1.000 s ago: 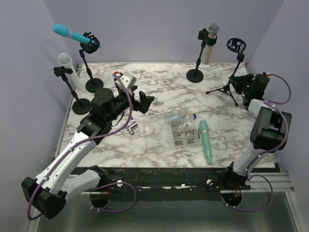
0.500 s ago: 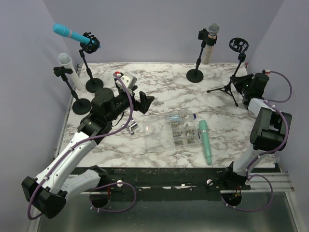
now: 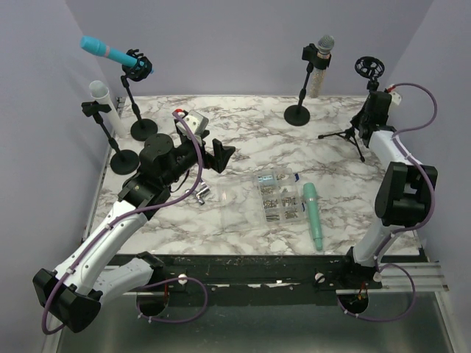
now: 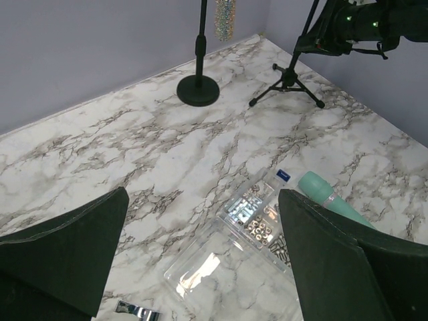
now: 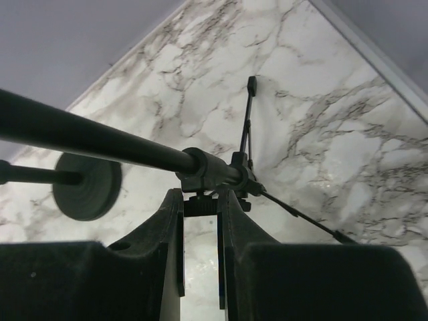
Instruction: Remove the microphone from the stand
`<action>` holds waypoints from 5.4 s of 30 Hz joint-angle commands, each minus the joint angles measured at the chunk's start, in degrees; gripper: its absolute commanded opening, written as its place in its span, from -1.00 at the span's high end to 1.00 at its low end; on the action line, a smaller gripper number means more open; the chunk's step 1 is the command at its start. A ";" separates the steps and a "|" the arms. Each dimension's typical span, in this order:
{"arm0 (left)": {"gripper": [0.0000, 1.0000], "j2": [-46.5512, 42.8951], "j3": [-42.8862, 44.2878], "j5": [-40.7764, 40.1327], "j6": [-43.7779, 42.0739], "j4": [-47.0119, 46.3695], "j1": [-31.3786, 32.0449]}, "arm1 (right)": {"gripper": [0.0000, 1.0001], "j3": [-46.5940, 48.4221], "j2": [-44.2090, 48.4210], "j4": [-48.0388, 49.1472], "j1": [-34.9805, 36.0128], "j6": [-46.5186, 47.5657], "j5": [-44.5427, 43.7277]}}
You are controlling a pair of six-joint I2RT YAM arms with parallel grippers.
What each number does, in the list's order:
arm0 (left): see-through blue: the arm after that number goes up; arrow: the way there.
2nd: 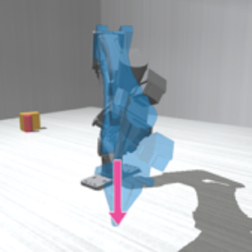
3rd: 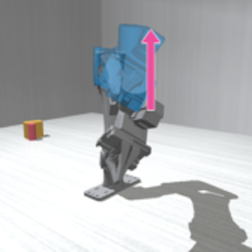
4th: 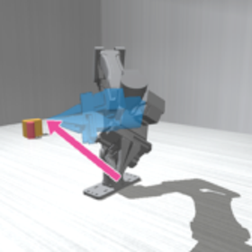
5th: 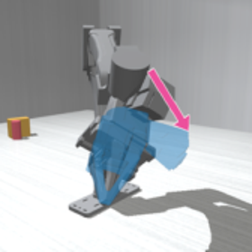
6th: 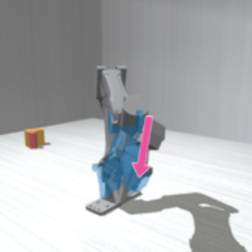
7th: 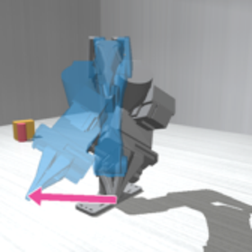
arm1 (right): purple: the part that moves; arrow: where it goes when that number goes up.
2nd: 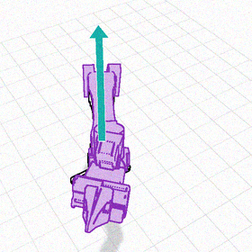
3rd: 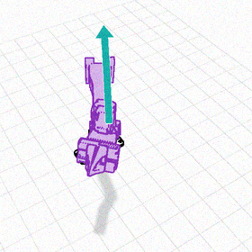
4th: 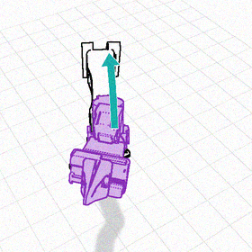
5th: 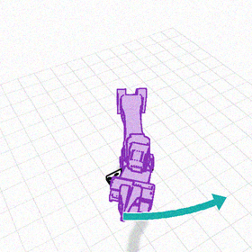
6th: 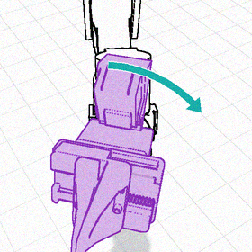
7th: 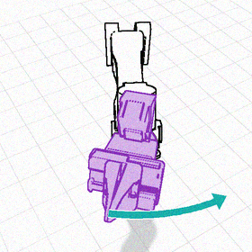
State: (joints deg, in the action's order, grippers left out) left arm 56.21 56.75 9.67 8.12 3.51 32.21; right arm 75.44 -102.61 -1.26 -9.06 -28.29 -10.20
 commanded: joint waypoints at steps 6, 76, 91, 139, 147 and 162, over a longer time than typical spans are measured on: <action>-0.97 0.43 0.88 -2.30 -2.41 0.24 -0.26 | 0.99 8.36 -5.81 -12.74 8.32 17.07 -24.08; -0.97 2.13 1.47 2.50 -0.13 0.13 -1.94 | -0.96 25.68 0.91 -23.34 3.32 3.54 -10.47; -0.97 2.20 1.41 2.98 0.14 0.10 -1.88 | -0.95 31.89 4.60 -24.94 3.32 5.92 -11.00; -0.97 3.04 1.79 3.71 0.67 0.28 -1.90 | -0.75 21.54 5.76 -22.45 3.21 5.45 -14.39; -0.97 1.85 2.23 2.49 2.17 0.95 -1.88 | -0.76 19.54 7.33 -20.32 3.26 4.67 -3.15; -0.97 3.08 6.80 -1.34 1.29 5.75 -1.93 | -0.92 11.92 6.49 6.79 3.28 -2.46 37.44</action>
State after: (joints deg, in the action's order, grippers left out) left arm 59.88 66.37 11.09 12.75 10.13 30.70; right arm 88.73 -96.01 -8.49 -5.37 -29.91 14.79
